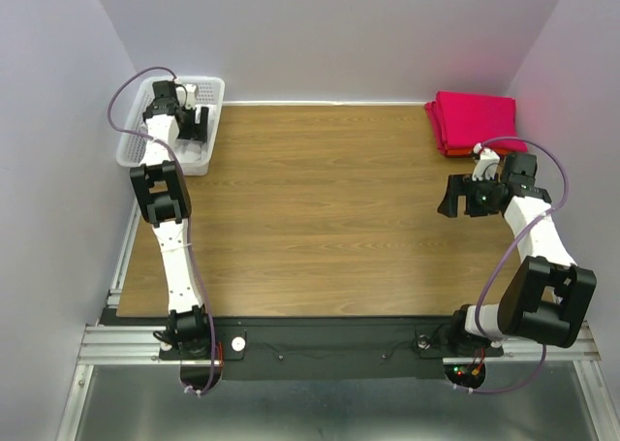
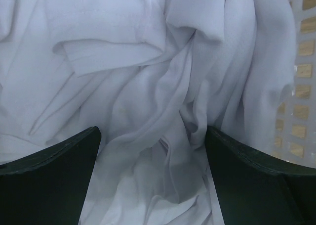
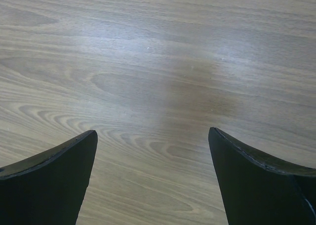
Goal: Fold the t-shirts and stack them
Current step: Grab the tshirt from the pile
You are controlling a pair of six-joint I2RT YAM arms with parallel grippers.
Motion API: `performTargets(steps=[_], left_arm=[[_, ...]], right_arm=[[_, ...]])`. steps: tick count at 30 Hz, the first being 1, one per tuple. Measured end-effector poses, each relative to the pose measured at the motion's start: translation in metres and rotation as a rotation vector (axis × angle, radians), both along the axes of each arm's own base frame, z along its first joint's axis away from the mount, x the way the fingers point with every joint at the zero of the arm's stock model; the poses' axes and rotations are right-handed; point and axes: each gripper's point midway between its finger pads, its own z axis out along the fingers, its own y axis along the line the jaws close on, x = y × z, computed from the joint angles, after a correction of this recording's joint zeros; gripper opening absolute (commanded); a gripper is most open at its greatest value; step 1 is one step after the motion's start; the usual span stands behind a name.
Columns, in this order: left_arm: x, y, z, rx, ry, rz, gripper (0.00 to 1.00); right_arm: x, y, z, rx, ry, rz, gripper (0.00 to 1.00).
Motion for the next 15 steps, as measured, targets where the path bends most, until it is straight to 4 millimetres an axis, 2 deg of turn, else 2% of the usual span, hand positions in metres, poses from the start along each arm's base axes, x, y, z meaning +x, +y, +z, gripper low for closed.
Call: performTargets(steps=[2, 5, 6, 8, 9, 12, 15], left_arm=[[0.000, 0.000, -0.005, -0.001, 0.006, -0.007, 0.94], [0.001, 0.002, -0.005, 0.009, 0.002, -0.015, 0.65], [0.001, 0.002, -0.005, 0.014, 0.003, -0.015, 0.48], [0.001, 0.003, -0.005, 0.015, 0.005, -0.001, 0.36], [0.000, 0.005, -0.005, 0.025, 0.006, 0.003, 0.23], [0.002, 0.011, -0.004, 0.048, -0.002, 0.026, 0.00], [0.006, 0.016, 0.000, 0.068, -0.021, 0.035, 0.00]], right_arm=[[0.001, -0.002, 0.001, -0.009, -0.002, -0.006, 1.00], [0.005, -0.004, 0.007, -0.020, -0.017, -0.011, 1.00], [0.007, -0.005, 0.010, -0.023, -0.025, -0.013, 1.00], [0.010, -0.006, 0.014, -0.025, -0.037, -0.018, 1.00], [0.012, -0.007, 0.016, -0.026, -0.043, -0.019, 1.00], [0.014, -0.007, 0.018, -0.024, -0.048, -0.024, 1.00], [0.014, -0.006, 0.019, -0.019, -0.049, -0.025, 1.00]])
